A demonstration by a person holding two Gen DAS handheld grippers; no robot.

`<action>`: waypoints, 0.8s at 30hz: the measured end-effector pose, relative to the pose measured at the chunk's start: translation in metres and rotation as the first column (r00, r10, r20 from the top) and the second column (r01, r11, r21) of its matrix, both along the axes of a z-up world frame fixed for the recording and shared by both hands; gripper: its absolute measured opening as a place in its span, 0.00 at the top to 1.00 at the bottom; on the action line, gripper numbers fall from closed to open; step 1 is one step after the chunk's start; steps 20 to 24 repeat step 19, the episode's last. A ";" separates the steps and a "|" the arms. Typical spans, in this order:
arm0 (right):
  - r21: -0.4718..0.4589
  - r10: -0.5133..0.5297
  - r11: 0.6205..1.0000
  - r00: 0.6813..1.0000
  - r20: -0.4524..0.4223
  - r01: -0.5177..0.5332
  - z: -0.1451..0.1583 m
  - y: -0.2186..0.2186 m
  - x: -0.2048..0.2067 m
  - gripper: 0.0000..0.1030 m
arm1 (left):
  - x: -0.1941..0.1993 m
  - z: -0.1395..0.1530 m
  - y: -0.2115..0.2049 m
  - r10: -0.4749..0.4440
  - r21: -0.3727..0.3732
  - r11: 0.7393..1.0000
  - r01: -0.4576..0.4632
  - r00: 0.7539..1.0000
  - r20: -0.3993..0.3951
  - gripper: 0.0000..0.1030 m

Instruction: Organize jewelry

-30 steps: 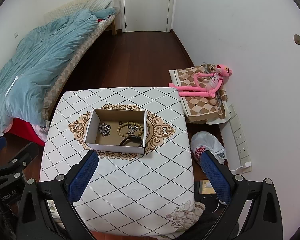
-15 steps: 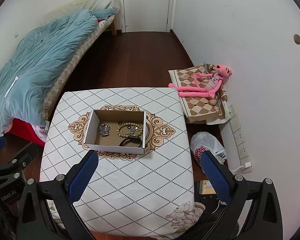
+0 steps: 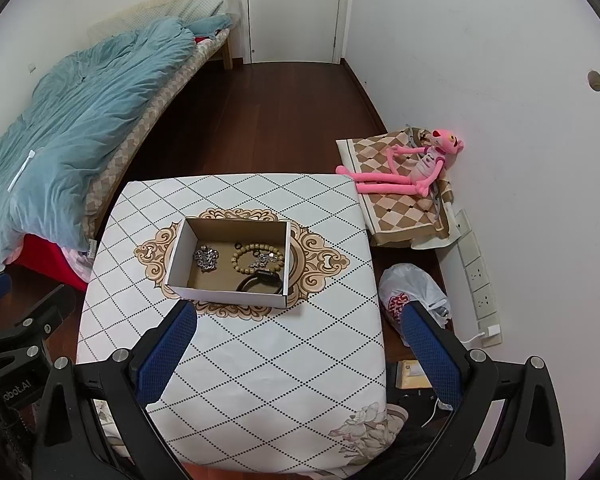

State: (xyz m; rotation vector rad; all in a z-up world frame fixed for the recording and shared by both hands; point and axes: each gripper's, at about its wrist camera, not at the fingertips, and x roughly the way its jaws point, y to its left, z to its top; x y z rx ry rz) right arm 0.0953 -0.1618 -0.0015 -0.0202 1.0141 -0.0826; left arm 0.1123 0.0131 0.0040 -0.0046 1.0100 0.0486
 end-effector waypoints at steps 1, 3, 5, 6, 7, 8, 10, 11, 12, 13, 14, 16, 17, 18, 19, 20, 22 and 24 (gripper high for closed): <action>0.000 0.000 1.000 1.000 -0.001 0.000 0.000 0.000 0.000 0.00 | 0.000 -0.001 0.000 0.000 -0.001 1.000 0.000 1.000 -0.001 0.00; 0.001 -0.001 1.000 1.000 -0.002 0.001 -0.001 0.001 0.000 0.00 | 0.000 -0.002 0.000 0.000 -0.003 1.000 0.000 1.000 -0.003 0.00; 0.002 -0.001 1.000 1.000 -0.005 0.001 -0.002 0.002 0.001 0.00 | 0.000 -0.003 0.000 0.000 -0.005 1.000 0.000 1.000 -0.007 0.00; 0.003 0.000 1.000 1.000 -0.006 0.000 -0.002 0.002 0.001 0.00 | 0.000 -0.002 -0.001 0.000 -0.005 1.000 0.000 1.000 -0.008 0.00; 0.003 0.001 1.000 1.000 -0.007 -0.001 -0.003 0.002 0.002 0.00 | 0.000 -0.003 -0.001 0.001 -0.004 1.000 -0.001 1.000 -0.008 0.00; 0.003 0.002 1.000 1.000 -0.007 -0.002 -0.003 0.002 0.002 0.00 | 0.001 -0.003 -0.001 0.000 -0.005 1.000 0.000 1.000 -0.008 0.00; 0.006 0.002 1.000 1.000 -0.007 -0.002 -0.003 0.002 0.002 0.00 | 0.000 -0.003 -0.001 0.001 -0.008 1.000 -0.001 1.000 -0.008 0.00; 0.006 0.001 1.000 1.000 -0.006 -0.001 -0.003 0.002 0.002 0.00 | 0.000 -0.003 -0.001 0.001 -0.009 1.000 -0.001 1.000 -0.006 0.00; 0.003 0.001 1.000 1.000 -0.005 -0.001 -0.002 0.003 0.002 0.00 | 0.001 -0.003 -0.001 0.002 -0.008 1.000 -0.002 1.000 -0.007 0.00; 0.003 0.000 1.000 1.000 -0.004 0.000 -0.002 0.003 0.002 0.00 | 0.001 -0.003 -0.001 0.002 -0.009 1.000 -0.002 1.000 -0.009 0.00; 0.004 0.000 1.000 1.000 -0.005 0.000 -0.002 0.003 0.002 0.00 | 0.001 -0.003 -0.001 0.001 -0.011 1.000 -0.001 1.000 -0.010 0.00; 0.001 0.000 1.000 1.000 -0.004 0.000 -0.002 0.003 0.002 0.00 | 0.001 -0.003 -0.002 0.000 -0.006 1.000 0.000 1.000 -0.006 0.00; 0.000 -0.001 1.000 1.000 -0.003 0.001 -0.001 0.002 0.002 0.00 | 0.000 -0.003 -0.002 0.000 -0.003 1.000 0.000 1.000 -0.001 0.00; 0.001 -0.003 1.000 1.000 -0.004 0.003 -0.001 0.002 0.001 0.00 | 0.001 -0.002 -0.003 -0.002 -0.005 1.000 0.002 1.000 0.000 0.00; 0.002 -0.004 1.000 1.000 -0.007 0.004 -0.001 0.002 0.001 0.00 | 0.001 -0.003 -0.003 -0.003 -0.009 1.000 0.003 1.000 -0.003 0.00; 0.002 -0.004 1.000 1.000 -0.007 0.004 -0.001 0.002 0.001 0.00 | 0.001 -0.003 -0.003 -0.003 -0.009 1.000 0.003 1.000 -0.003 0.00; 0.002 -0.004 1.000 1.000 -0.007 0.004 -0.001 0.002 0.001 0.00 | 0.001 -0.003 -0.003 -0.003 -0.009 1.000 0.003 1.000 -0.003 0.00; 0.002 -0.004 1.000 1.000 -0.007 0.004 -0.001 0.002 0.001 0.00 | 0.001 -0.003 -0.003 -0.003 -0.009 1.000 0.003 1.000 -0.003 0.00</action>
